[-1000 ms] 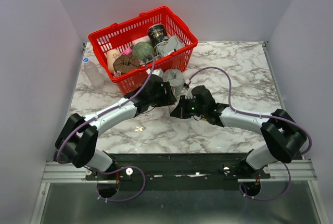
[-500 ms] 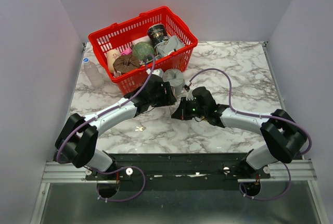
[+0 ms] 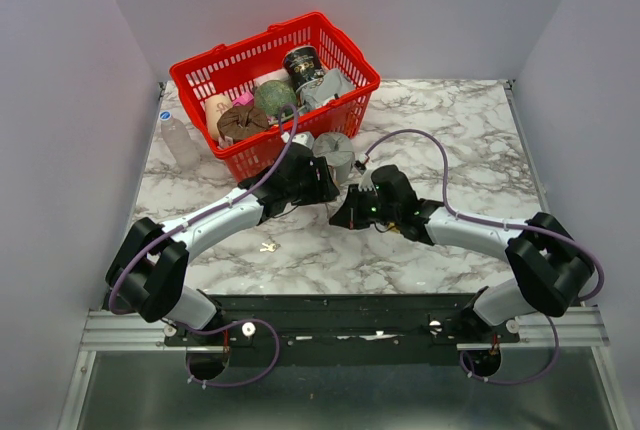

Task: Unlock with the key

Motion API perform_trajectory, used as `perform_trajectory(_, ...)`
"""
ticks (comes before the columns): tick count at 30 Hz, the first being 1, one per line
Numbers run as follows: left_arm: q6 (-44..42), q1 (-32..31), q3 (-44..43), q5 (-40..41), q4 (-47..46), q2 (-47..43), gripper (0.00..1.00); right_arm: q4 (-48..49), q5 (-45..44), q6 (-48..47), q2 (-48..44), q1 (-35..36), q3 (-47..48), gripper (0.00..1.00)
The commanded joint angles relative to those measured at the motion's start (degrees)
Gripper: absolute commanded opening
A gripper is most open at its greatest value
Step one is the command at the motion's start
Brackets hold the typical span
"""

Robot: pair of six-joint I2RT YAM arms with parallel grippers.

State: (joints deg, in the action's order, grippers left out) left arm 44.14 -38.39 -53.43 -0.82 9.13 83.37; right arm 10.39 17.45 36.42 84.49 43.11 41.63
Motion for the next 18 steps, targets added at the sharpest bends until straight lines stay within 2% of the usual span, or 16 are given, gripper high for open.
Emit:
perform_trajectory(1,-0.1,-0.4,-0.5,0.0,-4.3,-2.4,0.0,-0.6,-0.9,-0.4,0.9,-0.2,1.9,0.01)
perform_trajectory(18,-0.1,-0.4,-0.5,-0.1,-4.4,-2.5,0.0,-0.7,-1.2,0.1,3.0,-0.3,2.6,0.01)
